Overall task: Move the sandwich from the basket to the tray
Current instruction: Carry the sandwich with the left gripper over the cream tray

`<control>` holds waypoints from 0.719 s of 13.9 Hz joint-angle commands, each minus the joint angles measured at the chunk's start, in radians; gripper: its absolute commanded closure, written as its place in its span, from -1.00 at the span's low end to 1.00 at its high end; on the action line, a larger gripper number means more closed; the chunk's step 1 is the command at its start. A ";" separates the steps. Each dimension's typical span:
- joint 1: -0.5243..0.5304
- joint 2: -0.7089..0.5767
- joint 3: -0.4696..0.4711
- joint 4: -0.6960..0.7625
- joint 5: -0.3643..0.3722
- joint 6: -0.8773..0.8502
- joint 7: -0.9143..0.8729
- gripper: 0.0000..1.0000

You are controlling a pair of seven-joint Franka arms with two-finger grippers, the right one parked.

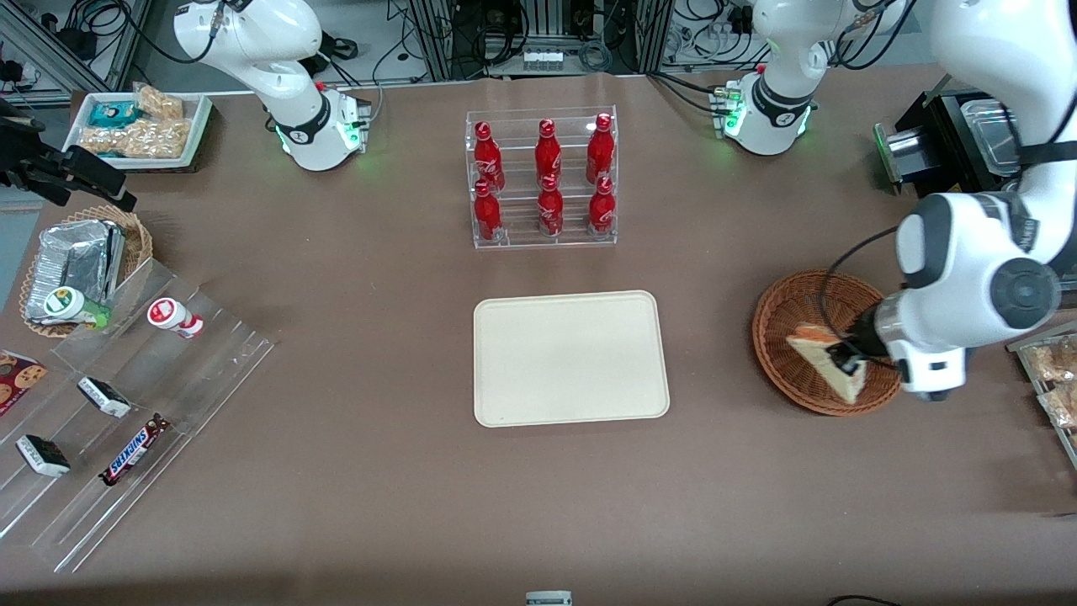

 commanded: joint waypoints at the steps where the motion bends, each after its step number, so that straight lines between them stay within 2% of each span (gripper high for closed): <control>1: -0.108 0.032 0.000 0.046 -0.005 -0.020 -0.010 0.79; 4: -0.252 0.124 0.000 0.147 -0.050 -0.012 -0.015 0.79; 8: -0.404 0.256 0.000 0.275 -0.044 0.018 0.002 0.79; 10: -0.462 0.290 0.000 0.292 -0.039 0.069 0.005 0.80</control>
